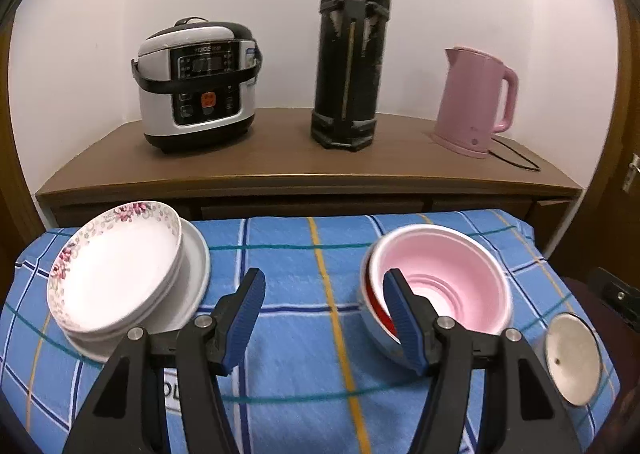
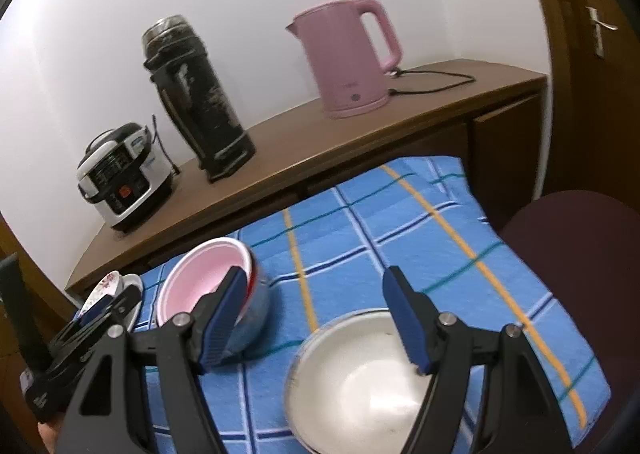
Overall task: Organize plates and bowls
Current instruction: 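Move the left tool toward the white enamel bowl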
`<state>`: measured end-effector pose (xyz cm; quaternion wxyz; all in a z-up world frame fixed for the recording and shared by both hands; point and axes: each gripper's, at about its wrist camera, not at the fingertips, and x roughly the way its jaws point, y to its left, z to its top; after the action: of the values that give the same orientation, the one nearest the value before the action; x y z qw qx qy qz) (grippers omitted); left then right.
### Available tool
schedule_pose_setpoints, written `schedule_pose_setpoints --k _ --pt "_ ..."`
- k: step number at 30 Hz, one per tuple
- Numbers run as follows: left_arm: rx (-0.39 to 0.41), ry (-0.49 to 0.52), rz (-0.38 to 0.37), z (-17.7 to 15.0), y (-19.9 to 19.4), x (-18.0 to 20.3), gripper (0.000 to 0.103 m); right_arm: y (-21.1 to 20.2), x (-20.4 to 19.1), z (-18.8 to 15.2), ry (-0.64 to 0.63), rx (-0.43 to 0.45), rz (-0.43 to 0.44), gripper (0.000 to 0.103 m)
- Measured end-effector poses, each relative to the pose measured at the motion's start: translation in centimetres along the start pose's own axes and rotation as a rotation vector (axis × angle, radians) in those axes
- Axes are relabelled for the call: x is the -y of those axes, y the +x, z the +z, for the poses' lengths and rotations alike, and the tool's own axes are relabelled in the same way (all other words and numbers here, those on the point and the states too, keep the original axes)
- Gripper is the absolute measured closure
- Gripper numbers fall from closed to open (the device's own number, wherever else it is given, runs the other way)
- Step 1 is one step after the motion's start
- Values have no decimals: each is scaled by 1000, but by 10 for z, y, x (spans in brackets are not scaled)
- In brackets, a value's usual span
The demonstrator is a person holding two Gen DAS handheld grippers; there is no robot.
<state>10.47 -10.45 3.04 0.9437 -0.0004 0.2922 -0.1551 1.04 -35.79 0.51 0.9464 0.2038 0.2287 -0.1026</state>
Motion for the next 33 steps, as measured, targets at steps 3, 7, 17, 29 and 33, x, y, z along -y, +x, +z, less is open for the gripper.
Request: schedule_pose_setpoints --k 3,7,17,29,33 --pt "-1 4 -18 -6 -8 7 39 -10 11 -4 9 6 -14 31" --pt "-16 16 -44 -16 -15 17 39 -24 21 -9 12 21 -33 31" --pt "-56 57 -63 -35 -28 43 39 -45 37 -22 19 13 -36 31" --pt "-65 113 -49 -46 -46 64 39 -71 47 -41 12 15 -27 31" --pt "-72 127 -54 -50 -49 70 39 -80 51 -46 5 22 -30 31"
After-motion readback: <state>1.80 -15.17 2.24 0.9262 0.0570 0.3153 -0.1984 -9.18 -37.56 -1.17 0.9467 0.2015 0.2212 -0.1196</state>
